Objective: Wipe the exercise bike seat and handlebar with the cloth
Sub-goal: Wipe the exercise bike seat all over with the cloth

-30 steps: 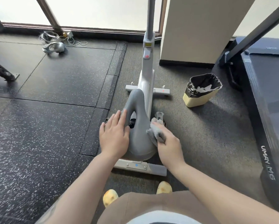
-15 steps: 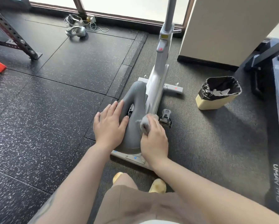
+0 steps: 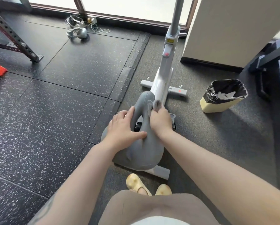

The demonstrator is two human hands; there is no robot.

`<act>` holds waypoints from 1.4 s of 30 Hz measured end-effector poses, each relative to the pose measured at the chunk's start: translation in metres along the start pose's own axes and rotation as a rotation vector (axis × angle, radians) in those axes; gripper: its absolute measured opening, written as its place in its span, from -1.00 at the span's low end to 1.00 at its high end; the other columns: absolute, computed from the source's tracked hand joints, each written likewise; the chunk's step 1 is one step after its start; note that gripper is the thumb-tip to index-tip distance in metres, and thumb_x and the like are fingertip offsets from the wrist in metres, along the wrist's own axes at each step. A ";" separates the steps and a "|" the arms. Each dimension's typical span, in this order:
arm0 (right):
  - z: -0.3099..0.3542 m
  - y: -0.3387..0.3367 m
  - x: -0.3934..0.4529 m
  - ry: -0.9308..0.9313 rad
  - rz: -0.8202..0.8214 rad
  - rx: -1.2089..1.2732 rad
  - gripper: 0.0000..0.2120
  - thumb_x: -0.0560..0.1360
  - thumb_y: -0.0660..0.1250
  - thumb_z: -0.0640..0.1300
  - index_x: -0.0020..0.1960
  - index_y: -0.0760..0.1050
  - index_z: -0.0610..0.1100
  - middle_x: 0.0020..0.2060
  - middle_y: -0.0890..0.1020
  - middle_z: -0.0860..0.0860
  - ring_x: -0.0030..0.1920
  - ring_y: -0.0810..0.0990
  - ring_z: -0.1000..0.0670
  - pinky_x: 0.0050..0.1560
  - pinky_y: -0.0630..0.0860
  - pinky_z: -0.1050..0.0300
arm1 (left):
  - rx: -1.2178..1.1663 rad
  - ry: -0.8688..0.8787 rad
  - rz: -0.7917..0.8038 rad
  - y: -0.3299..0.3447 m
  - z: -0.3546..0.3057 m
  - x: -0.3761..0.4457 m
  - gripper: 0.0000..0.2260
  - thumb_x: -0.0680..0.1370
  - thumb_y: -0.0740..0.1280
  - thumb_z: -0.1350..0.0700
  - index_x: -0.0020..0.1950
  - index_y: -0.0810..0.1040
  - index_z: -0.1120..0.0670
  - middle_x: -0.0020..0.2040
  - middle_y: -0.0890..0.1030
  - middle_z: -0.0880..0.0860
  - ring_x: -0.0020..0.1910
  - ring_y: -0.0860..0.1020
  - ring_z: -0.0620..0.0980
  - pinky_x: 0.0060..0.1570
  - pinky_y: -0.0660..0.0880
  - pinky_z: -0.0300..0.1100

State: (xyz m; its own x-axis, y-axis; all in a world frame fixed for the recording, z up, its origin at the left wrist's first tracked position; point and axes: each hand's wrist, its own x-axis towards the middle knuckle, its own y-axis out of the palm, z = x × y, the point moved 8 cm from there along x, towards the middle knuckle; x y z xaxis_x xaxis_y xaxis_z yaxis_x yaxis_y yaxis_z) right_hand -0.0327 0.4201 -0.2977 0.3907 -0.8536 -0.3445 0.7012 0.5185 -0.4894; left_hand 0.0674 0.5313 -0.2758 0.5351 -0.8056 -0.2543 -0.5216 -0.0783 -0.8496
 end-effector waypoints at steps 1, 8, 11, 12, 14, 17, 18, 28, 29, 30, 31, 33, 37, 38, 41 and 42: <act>0.000 0.000 0.002 0.014 -0.022 0.022 -0.73 0.60 0.12 0.01 0.27 0.41 0.01 0.18 0.58 -0.09 0.19 0.50 -0.18 0.02 0.32 0.10 | -0.006 0.015 0.031 0.001 0.000 0.002 -0.07 0.29 0.43 -0.24 0.53 0.02 -0.09 0.41 0.27 0.03 0.39 0.23 0.09 0.34 0.18 -0.03; -0.016 -0.005 -0.027 -0.095 -0.064 -0.183 -0.75 0.58 0.11 0.07 0.23 0.40 0.09 0.15 0.61 -0.06 0.15 0.53 -0.19 -0.03 0.34 0.07 | 0.007 0.066 0.103 0.012 -0.005 0.019 0.05 0.23 0.33 -0.38 0.54 -0.14 -0.03 0.50 0.18 0.00 0.46 0.18 0.01 0.35 0.19 0.05; 0.007 -0.004 0.019 0.013 -0.058 -0.041 -0.74 0.61 0.11 -0.04 0.23 0.44 -0.06 0.14 0.59 -0.14 0.17 0.52 -0.20 0.11 0.38 0.04 | 0.043 0.051 0.067 0.013 -0.009 0.023 0.10 0.21 0.27 -0.47 0.54 -0.16 -0.01 0.51 0.19 0.01 0.47 0.20 0.02 0.32 0.23 0.09; 0.013 -0.003 0.019 -0.030 -0.070 0.011 -0.75 0.61 0.12 -0.05 0.25 0.43 -0.05 0.19 0.57 -0.10 0.21 0.51 -0.15 0.18 0.37 0.06 | 0.052 0.051 0.049 0.013 -0.008 0.022 0.09 0.22 0.27 -0.47 0.54 -0.15 0.00 0.50 0.20 0.01 0.46 0.22 0.02 0.31 0.25 0.07; 0.018 0.002 -0.006 -0.190 -0.040 0.040 -0.63 0.61 0.14 -0.03 0.40 0.32 -0.02 0.41 0.39 0.03 0.41 0.32 0.08 0.38 0.20 0.20 | 0.068 0.061 0.029 0.014 -0.007 0.021 0.06 0.23 0.27 -0.42 0.54 -0.14 0.00 0.50 0.22 0.00 0.45 0.23 -0.01 0.28 0.27 0.02; 0.007 0.001 -0.050 -0.397 -0.002 0.019 -0.49 0.57 0.19 -0.16 0.49 0.18 -0.04 0.50 0.15 0.13 0.48 0.03 0.24 0.45 -0.01 0.35 | 0.047 0.062 0.031 0.013 -0.005 0.022 0.08 0.16 0.20 -0.45 0.54 -0.15 -0.04 0.49 0.22 -0.05 0.46 0.23 -0.05 0.29 0.26 0.00; 0.009 -0.001 -0.046 -0.466 0.032 -0.021 -0.45 0.52 0.22 -0.24 0.48 0.20 -0.06 0.50 0.15 0.11 0.51 0.02 0.17 0.48 -0.04 0.28 | 0.026 0.050 0.036 0.013 -0.005 0.024 0.09 0.13 0.20 -0.45 0.53 -0.14 -0.06 0.50 0.21 -0.07 0.46 0.22 -0.06 0.30 0.25 -0.01; 0.045 -0.019 0.043 -0.578 0.348 -0.142 -0.55 0.42 0.22 -0.29 0.29 0.48 -0.08 0.27 0.53 0.02 0.31 0.44 0.04 0.28 0.31 0.22 | 0.047 -0.080 -0.020 0.003 -0.015 0.023 0.12 0.14 0.37 -0.45 0.54 -0.01 -0.01 0.42 0.36 -0.07 0.41 0.30 -0.07 0.38 0.17 -0.04; 0.037 -0.024 0.039 -0.531 0.417 -0.050 -0.53 0.43 0.22 -0.23 0.34 0.44 -0.04 0.28 0.52 0.05 0.28 0.45 0.12 0.30 0.32 0.24 | 0.064 -0.107 -0.047 0.004 -0.017 0.020 0.09 0.16 0.32 -0.45 0.54 -0.02 -0.01 0.44 0.33 -0.07 0.42 0.27 -0.08 0.40 0.10 -0.04; 0.032 -0.023 0.039 -0.461 0.494 0.034 -0.55 0.43 0.24 -0.13 0.32 0.45 0.02 0.19 0.56 0.08 0.14 0.51 0.17 0.19 0.40 0.24 | 0.081 -0.140 -0.082 0.006 -0.020 0.016 0.06 0.19 0.29 -0.43 0.54 -0.03 0.00 0.46 0.28 -0.07 0.43 0.23 -0.09 0.42 0.04 -0.02; 0.034 -0.019 0.043 -0.384 0.575 0.101 -0.60 0.38 0.27 -0.01 0.22 0.50 0.07 -0.01 0.59 0.11 -0.08 0.52 0.20 -0.04 0.43 0.27 | 0.108 -0.175 -0.124 0.008 -0.024 0.013 0.02 0.24 0.28 -0.41 0.54 -0.04 0.01 0.49 0.23 -0.07 0.45 0.19 -0.09 0.45 -0.02 -0.01; 0.046 0.001 0.068 -0.277 0.649 0.077 -0.82 0.34 0.29 0.03 -0.09 0.52 0.02 -0.29 0.53 0.07 -0.29 0.50 0.07 -0.28 0.39 0.18 | 0.171 -0.249 -0.217 0.013 -0.031 0.005 -0.07 0.35 0.27 -0.34 0.54 -0.07 0.04 0.54 0.12 -0.04 0.50 0.07 -0.09 0.48 -0.12 0.01; 0.064 0.026 0.092 -0.388 0.684 -0.432 -0.76 0.49 0.18 -0.23 0.12 0.51 -0.15 0.01 0.62 -0.19 0.01 0.59 -0.15 -0.03 0.49 0.02 | 0.185 -0.450 -0.381 0.025 -0.042 -0.024 -0.21 0.48 0.11 -0.32 0.55 -0.12 0.04 0.57 -0.07 -0.01 0.54 -0.13 -0.04 0.48 -0.21 -0.04; 0.068 0.024 0.089 -0.520 0.618 -0.593 -0.72 0.47 0.17 -0.23 0.15 0.49 -0.14 0.05 0.60 -0.18 0.05 0.57 -0.18 0.00 0.46 0.02 | 0.196 -0.509 -0.426 0.026 -0.044 -0.033 -0.24 0.49 0.03 -0.34 0.55 -0.10 0.04 0.57 -0.08 0.00 0.54 -0.14 -0.02 0.47 -0.23 -0.05; 0.082 0.031 0.034 -1.064 0.484 -0.929 -0.74 0.44 0.20 -0.14 0.11 0.48 -0.11 0.12 0.56 -0.09 0.16 0.47 -0.16 0.13 0.32 0.01 | 0.181 -0.658 -0.589 0.024 -0.046 -0.052 -0.34 0.52 -0.15 -0.23 0.54 0.04 0.09 0.56 0.05 0.06 0.54 -0.03 0.01 0.48 -0.16 -0.07; 0.084 0.040 0.011 -1.236 0.516 -0.957 -0.74 0.44 0.20 -0.11 0.10 0.49 -0.09 0.12 0.57 -0.06 0.17 0.46 -0.14 0.18 0.28 0.01 | 0.146 -0.704 -0.637 0.023 -0.043 -0.056 -0.40 0.55 -0.13 -0.16 0.53 0.09 0.10 0.55 0.10 0.06 0.54 0.02 0.01 0.49 -0.12 -0.07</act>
State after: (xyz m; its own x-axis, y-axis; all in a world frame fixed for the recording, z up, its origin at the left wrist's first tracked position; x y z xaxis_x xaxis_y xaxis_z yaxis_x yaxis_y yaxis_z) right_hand 0.0500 0.4278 -0.2535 0.9905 0.1317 -0.0387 -0.0627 0.1833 -0.9810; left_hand -0.0026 0.5494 -0.2615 0.9908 -0.0954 0.0963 0.0677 -0.2675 -0.9612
